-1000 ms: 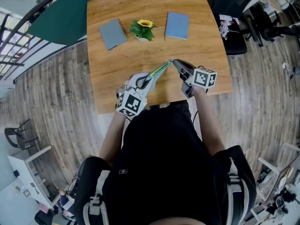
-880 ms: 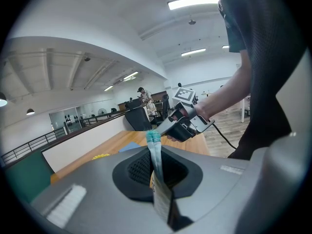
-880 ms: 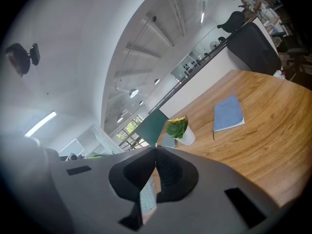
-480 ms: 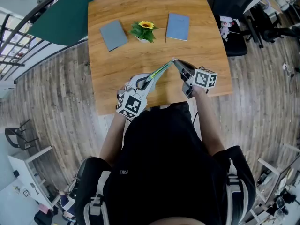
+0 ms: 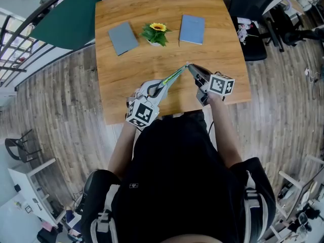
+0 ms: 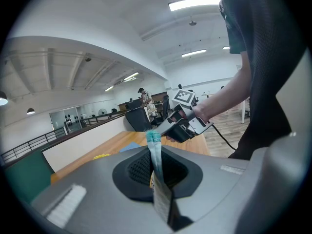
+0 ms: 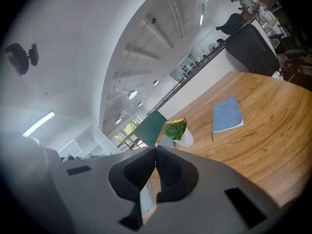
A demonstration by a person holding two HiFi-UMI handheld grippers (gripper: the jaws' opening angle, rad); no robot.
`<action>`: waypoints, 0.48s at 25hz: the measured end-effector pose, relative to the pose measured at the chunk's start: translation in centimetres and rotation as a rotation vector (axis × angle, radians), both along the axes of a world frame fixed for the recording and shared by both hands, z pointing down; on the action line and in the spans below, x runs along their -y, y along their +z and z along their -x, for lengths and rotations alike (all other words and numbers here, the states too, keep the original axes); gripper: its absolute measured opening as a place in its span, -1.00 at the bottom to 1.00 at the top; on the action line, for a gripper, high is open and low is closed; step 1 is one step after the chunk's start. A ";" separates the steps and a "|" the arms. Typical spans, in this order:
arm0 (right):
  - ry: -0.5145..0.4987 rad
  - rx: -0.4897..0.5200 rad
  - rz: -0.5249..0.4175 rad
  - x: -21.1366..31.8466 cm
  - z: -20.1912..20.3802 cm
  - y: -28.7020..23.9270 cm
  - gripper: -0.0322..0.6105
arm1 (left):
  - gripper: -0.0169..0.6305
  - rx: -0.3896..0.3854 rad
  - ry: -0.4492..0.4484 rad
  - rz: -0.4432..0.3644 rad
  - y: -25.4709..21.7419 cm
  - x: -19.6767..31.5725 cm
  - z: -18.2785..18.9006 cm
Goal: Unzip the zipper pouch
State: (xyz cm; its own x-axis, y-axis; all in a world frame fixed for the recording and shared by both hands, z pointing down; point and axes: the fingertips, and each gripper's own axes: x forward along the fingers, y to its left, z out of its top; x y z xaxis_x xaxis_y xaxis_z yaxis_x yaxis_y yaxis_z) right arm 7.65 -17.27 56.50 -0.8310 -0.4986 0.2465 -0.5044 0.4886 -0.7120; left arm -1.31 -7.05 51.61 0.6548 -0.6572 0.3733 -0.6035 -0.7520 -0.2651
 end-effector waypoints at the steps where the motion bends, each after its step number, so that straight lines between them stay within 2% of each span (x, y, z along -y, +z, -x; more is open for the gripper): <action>1: 0.002 0.000 0.000 0.0 0.0 0.0 -0.88 | -0.94 -0.001 0.001 0.000 0.0 0.0 0.0; 12: 0.011 -0.010 0.005 -0.2 -0.1 0.2 -0.88 | -0.94 -0.016 -0.005 0.004 -0.3 0.1 0.2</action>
